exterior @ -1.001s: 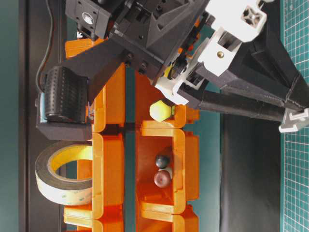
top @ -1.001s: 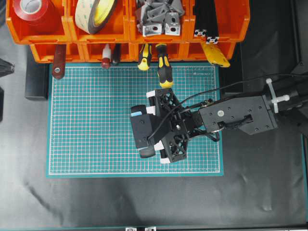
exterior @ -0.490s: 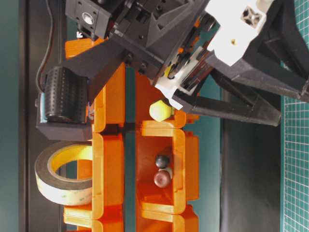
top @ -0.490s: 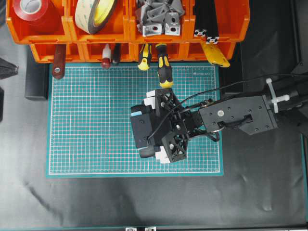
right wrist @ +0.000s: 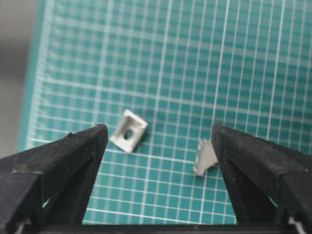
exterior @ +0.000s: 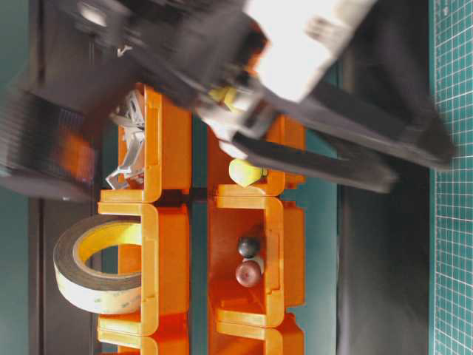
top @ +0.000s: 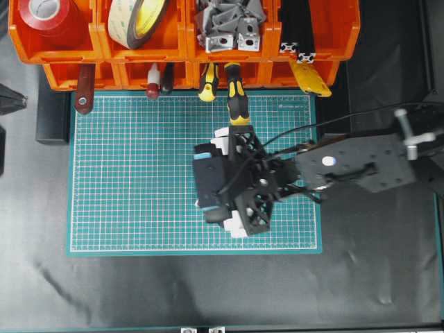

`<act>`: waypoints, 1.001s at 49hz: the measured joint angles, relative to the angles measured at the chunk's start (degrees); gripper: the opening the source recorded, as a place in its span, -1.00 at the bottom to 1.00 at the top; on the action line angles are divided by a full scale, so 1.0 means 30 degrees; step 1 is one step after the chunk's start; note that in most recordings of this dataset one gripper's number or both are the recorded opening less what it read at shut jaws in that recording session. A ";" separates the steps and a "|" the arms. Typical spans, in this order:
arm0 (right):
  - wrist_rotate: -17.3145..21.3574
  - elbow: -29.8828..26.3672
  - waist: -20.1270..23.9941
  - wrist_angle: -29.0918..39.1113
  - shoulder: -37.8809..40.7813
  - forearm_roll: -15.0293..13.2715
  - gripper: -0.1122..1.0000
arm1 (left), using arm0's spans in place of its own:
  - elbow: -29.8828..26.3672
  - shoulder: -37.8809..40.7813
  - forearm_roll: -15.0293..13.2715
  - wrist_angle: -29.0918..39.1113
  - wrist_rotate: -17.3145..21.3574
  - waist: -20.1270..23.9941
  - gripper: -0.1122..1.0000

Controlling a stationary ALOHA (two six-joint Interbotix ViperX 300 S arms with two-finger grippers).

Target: Pick corner brachets from container rack with right arm.

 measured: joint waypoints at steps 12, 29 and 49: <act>0.0088 0.1699 0.1025 0.1699 -0.3984 0.0059 0.66 | 0.0322 -0.0146 0.0000 0.0059 0.0000 -0.0029 -0.80; 0.0498 0.5977 0.1084 0.1377 -1.2422 0.0410 0.66 | 0.0703 -0.0879 0.0000 0.0352 0.0205 -0.0117 -0.80; 0.1348 0.9580 0.0381 0.0469 -2.0537 0.0410 0.53 | 0.0791 -0.0937 0.0000 0.1406 0.0146 -0.0557 -0.80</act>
